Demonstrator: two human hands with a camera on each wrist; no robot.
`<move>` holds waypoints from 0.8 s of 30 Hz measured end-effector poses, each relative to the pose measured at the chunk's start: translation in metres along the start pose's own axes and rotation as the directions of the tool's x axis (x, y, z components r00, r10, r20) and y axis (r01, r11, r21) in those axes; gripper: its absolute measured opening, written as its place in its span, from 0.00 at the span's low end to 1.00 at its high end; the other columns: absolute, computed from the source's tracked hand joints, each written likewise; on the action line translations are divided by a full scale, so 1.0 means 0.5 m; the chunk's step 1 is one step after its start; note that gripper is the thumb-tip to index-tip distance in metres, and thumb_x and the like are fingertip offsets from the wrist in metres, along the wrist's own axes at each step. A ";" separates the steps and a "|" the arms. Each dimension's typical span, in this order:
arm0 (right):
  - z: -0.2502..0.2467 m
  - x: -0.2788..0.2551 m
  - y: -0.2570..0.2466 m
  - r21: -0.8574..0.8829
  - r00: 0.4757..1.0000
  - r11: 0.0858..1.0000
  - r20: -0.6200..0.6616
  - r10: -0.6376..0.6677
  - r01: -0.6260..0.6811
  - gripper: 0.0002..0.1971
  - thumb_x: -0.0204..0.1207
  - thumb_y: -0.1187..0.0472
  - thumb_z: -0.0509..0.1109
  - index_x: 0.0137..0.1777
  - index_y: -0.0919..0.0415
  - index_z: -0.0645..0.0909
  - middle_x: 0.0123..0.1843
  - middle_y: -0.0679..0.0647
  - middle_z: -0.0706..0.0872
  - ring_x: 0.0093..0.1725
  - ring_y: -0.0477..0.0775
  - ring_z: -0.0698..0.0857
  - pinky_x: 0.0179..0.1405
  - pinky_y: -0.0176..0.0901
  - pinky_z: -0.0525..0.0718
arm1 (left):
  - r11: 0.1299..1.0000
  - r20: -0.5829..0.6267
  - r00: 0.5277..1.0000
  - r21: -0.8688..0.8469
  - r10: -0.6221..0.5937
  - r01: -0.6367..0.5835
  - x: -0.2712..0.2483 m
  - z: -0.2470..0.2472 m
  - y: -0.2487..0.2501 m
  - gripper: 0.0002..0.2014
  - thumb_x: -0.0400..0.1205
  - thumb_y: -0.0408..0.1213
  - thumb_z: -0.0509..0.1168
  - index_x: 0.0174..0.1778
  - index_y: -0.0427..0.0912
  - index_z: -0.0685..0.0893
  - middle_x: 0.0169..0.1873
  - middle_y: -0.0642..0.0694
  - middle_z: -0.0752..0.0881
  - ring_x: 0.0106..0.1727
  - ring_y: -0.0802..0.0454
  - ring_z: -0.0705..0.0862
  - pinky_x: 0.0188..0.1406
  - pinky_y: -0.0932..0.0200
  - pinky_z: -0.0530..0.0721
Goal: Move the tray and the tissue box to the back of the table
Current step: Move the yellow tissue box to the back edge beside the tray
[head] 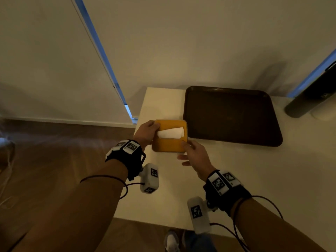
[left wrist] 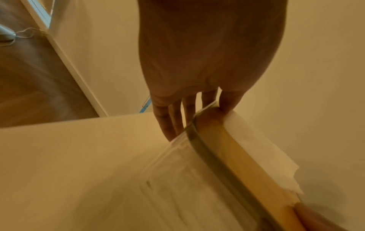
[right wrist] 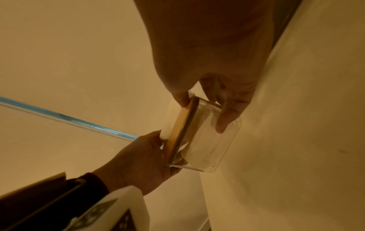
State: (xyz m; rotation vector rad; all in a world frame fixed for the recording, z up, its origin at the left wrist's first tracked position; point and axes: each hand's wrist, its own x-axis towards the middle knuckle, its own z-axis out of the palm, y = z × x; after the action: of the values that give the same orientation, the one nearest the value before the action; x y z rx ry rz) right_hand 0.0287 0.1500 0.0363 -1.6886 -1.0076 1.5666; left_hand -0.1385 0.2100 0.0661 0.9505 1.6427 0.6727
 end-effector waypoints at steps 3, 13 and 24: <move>0.005 0.065 -0.044 0.014 1.000 1.000 0.026 0.008 -0.008 0.27 0.81 0.47 0.62 0.76 0.58 0.69 0.58 0.56 0.85 0.51 0.58 0.90 0.46 0.49 0.88 | 1.000 -0.006 1.000 -0.009 -0.013 0.013 0.057 -0.015 0.039 0.20 0.86 0.44 0.55 0.73 0.42 0.75 0.58 0.44 0.77 0.58 0.43 0.74 0.53 0.48 0.74; 0.022 0.295 -0.144 0.001 0.994 1.000 0.102 0.029 -0.029 0.27 0.82 0.48 0.60 0.77 0.61 0.68 0.63 0.59 0.84 0.51 0.57 0.89 0.38 0.43 0.85 | 0.988 -0.095 0.994 0.153 0.044 -0.029 0.271 -0.033 0.130 0.20 0.85 0.43 0.54 0.68 0.36 0.78 0.66 0.34 0.82 0.60 0.39 0.79 0.67 0.42 0.77; 0.056 0.453 -0.203 -0.032 0.995 0.996 0.057 0.082 -0.080 0.28 0.82 0.48 0.60 0.78 0.61 0.67 0.60 0.57 0.83 0.54 0.61 0.89 0.41 0.45 0.87 | 0.961 -0.084 0.994 0.272 0.068 -0.043 0.453 -0.055 0.154 0.22 0.85 0.45 0.52 0.67 0.34 0.78 0.66 0.33 0.81 0.67 0.33 0.78 0.70 0.37 0.75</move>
State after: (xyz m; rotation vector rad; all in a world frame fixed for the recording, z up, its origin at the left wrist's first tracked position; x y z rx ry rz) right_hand -0.0100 0.3943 0.0007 -1.7327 -1.0071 1.6687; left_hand -0.1705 0.4443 0.0205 1.1793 1.8278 0.5449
